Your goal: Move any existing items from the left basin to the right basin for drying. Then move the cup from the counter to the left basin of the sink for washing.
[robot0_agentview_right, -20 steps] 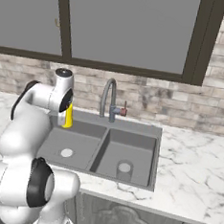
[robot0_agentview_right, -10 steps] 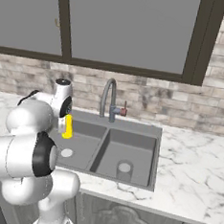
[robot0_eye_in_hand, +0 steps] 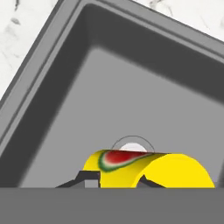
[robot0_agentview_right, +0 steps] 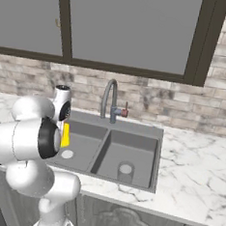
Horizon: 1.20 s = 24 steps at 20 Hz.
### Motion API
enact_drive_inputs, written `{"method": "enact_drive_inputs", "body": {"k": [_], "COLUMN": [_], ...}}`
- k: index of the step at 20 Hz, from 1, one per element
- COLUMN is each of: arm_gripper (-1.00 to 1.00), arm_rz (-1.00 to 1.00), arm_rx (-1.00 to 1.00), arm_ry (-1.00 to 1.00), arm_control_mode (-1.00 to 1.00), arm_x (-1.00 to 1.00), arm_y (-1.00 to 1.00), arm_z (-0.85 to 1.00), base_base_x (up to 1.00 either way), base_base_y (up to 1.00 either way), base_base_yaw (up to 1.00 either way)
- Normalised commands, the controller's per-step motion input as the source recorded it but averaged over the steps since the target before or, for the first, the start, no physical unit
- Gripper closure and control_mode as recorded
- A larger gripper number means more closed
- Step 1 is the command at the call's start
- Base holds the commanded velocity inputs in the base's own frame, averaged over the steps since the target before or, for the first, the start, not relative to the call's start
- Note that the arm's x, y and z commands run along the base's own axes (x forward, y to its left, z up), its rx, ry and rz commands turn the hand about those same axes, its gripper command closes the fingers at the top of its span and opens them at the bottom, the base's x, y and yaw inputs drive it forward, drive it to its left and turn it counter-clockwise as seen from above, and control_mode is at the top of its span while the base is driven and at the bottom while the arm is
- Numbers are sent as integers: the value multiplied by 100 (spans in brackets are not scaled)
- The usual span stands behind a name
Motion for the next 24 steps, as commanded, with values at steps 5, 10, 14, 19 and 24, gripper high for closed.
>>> {"method": "enact_drive_inputs", "body": {"k": [5, 10, 14, 19, 24], "arm_gripper": [100, 100, 100, 100, 100], "arm_rz": [0, 0, 0, 0, 0], "arm_rx": [0, 0, 0, 0, 0], "arm_ry": [0, 0, -2, -4, -7], "arm_control_mode": [-100, -100, -100, -100, -100], "arm_x": [0, 0, 3, 2, 3], "arm_y": [0, 0, 0, 0, 0], "arm_z": [-42, -45, -36, -16, -17], "base_base_x": [0, 0, 0, 0, 0], "base_base_y": [0, 0, 0, 0, 0], "base_base_yaw": [0, 0, 0, 0, 0]}}
